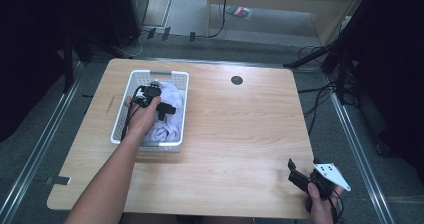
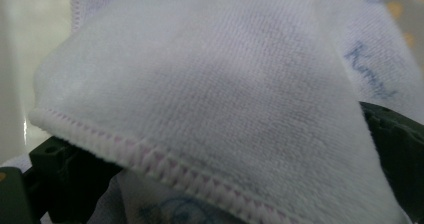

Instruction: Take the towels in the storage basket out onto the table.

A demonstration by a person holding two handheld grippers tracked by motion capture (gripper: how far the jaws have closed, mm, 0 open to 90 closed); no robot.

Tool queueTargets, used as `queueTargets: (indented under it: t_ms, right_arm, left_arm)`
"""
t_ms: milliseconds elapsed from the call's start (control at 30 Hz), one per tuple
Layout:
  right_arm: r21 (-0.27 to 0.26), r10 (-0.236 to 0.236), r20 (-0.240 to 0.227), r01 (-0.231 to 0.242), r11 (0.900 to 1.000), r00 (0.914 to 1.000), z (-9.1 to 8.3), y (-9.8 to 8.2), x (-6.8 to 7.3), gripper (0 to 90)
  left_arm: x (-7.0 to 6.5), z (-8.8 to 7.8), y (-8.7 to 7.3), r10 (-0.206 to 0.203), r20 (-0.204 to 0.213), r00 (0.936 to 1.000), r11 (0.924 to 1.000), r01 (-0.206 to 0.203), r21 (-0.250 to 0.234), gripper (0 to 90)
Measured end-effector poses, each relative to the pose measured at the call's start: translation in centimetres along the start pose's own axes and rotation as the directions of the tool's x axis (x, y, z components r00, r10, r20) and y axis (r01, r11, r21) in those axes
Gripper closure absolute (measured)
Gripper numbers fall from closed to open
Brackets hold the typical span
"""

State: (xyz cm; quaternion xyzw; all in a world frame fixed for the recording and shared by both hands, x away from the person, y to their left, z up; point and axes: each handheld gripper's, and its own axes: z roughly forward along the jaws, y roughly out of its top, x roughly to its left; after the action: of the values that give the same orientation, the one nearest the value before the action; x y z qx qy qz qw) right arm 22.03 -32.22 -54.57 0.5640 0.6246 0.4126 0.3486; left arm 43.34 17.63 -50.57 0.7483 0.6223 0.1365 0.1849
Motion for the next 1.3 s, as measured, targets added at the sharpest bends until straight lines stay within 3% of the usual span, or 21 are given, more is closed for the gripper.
queueTargets:
  t_ms: [100,167,300,500,567,600,767,800,933,967,1067,1100,1133,1167,1300]
  right_arm:
    - [0.001,0.001,0.000,-0.001,1.000,1.0000,0.0,0.0,0.0,12.0]
    - [0.001,0.001,0.002,-0.001,1.000,1.0000,0.0,0.0,0.0,12.0]
    - [0.002,0.001,0.004,-0.001,1.000,1.0000,0.0,0.0,0.0,12.1]
    - [0.001,0.004,0.006,-0.004,1.000,1.0000,0.0,0.0,0.0,12.2]
    - [0.001,0.005,0.006,-0.005,1.000,1.0000,0.0,0.0,0.0,12.2]
    - [0.001,0.006,0.004,-0.006,1.000,1.0000,0.0,0.0,0.0,12.2]
    - [0.002,0.003,0.002,-0.003,1.000,1.0000,0.0,0.0,0.0,12.3]
    - [0.002,0.004,0.001,-0.004,1.000,1.0000,0.0,0.0,0.0,12.3]
    - [0.006,0.001,0.003,-0.001,1.000,1.0000,0.0,0.0,0.0,12.3]
    - [0.006,0.001,0.003,-0.001,1.000,1.0000,0.0,0.0,0.0,12.3]
    - [0.005,0.001,0.000,-0.001,1.000,1.0000,0.0,0.0,0.0,12.3]
    - [0.006,0.001,-0.001,-0.001,1.000,1.0000,0.0,0.0,0.0,12.3]
    - [0.006,0.001,-0.001,-0.001,1.000,1.0000,0.0,0.0,0.0,12.3]
    - [0.007,0.001,-0.003,-0.001,1.000,1.0000,0.0,0.0,0.0,12.2]
    - [0.007,0.001,0.000,-0.001,1.000,1.0000,0.1,0.0,0.0,12.2]
  left_arm:
    - [-0.6,0.7,-0.2,0.013,-0.059,0.9982,0.9997,-0.012,0.019,0.0]
    - [-1.2,1.0,-0.7,0.064,-0.089,0.9940,0.9979,-0.063,0.011,0.0]
    - [-1.5,1.4,-1.0,0.089,-0.110,0.9899,0.9960,-0.089,0.004,0.0]
    - [-1.6,1.4,-0.8,0.070,-0.115,0.9909,0.9971,-0.066,0.036,0.6]
    - [-1.5,1.0,-0.6,0.067,-0.115,0.9911,0.9972,-0.063,0.042,9.1]
    - [-1.3,0.8,-0.6,0.075,-0.113,0.9908,0.9965,-0.070,0.045,19.8]
    - [-0.6,0.3,-0.6,0.081,-0.113,0.9903,0.9963,-0.077,0.039,40.6]
    - [-0.3,0.1,-0.6,0.045,-0.114,0.9925,0.9988,-0.043,0.025,44.2]
    - [-0.1,-0.1,-0.4,0.038,-0.100,0.9943,0.9991,-0.036,0.025,54.4]
    - [0.2,-0.4,-0.3,0.024,-0.079,0.9966,0.9995,-0.022,0.025,55.8]
    - [0.7,-0.8,-0.2,-0.006,-0.054,0.9985,0.9999,0.007,0.012,57.2]
    - [1.1,-1.3,-0.2,-0.053,-0.032,0.9981,0.9984,0.053,-0.019,57.3]
    - [1.1,-1.3,-0.2,-0.053,-0.032,0.9981,0.9984,0.053,-0.019,57.3]
    - [1.5,-2.0,-0.1,-0.087,-0.002,0.9962,0.9953,0.087,-0.044,57.5]
    - [1.8,-2.8,0.1,-0.100,0.003,0.9950,0.9937,0.100,-0.051,57.9]
